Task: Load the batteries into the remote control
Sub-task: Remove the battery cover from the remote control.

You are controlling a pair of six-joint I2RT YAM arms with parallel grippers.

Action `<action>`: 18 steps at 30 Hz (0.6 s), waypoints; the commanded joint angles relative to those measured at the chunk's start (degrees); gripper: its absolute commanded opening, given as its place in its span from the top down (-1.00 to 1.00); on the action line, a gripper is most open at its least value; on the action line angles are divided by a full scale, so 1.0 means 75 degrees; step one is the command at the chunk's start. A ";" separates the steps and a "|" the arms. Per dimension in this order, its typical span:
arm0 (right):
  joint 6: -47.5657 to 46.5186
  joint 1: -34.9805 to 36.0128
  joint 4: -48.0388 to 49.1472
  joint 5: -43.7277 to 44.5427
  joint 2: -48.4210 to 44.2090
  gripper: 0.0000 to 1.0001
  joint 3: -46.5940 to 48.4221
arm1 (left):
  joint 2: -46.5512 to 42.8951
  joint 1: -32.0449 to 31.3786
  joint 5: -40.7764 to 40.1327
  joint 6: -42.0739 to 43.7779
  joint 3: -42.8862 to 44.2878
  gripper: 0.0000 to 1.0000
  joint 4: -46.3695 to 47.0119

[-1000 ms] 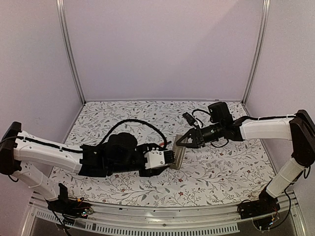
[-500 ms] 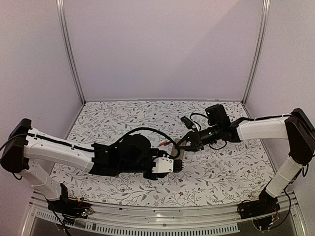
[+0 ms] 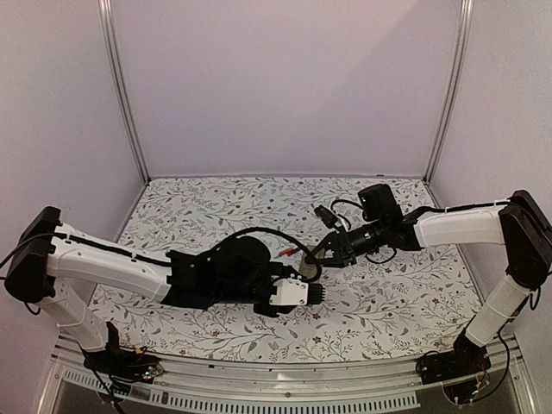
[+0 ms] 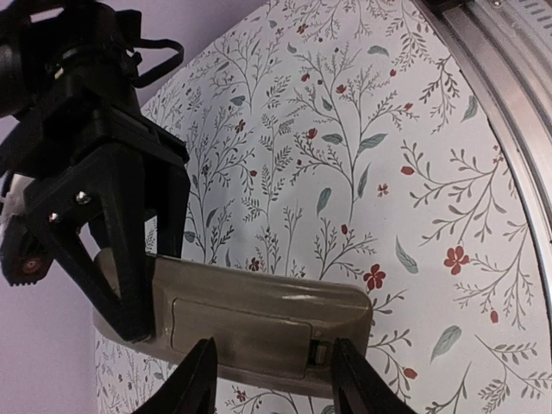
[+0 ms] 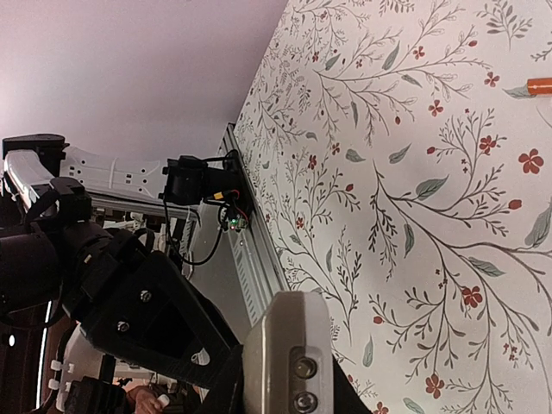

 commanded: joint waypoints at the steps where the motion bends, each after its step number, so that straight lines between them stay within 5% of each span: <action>1: 0.0059 0.0076 0.0017 -0.0238 0.0100 1.00 0.0045 | 0.0168 0.0017 -0.0133 0.0209 0.0131 0.08 -0.0157; 18: 0.0066 0.0175 -0.0004 -0.0236 0.0364 1.00 0.0102 | -0.0163 0.0094 -0.0631 0.0520 -0.0192 0.20 0.0816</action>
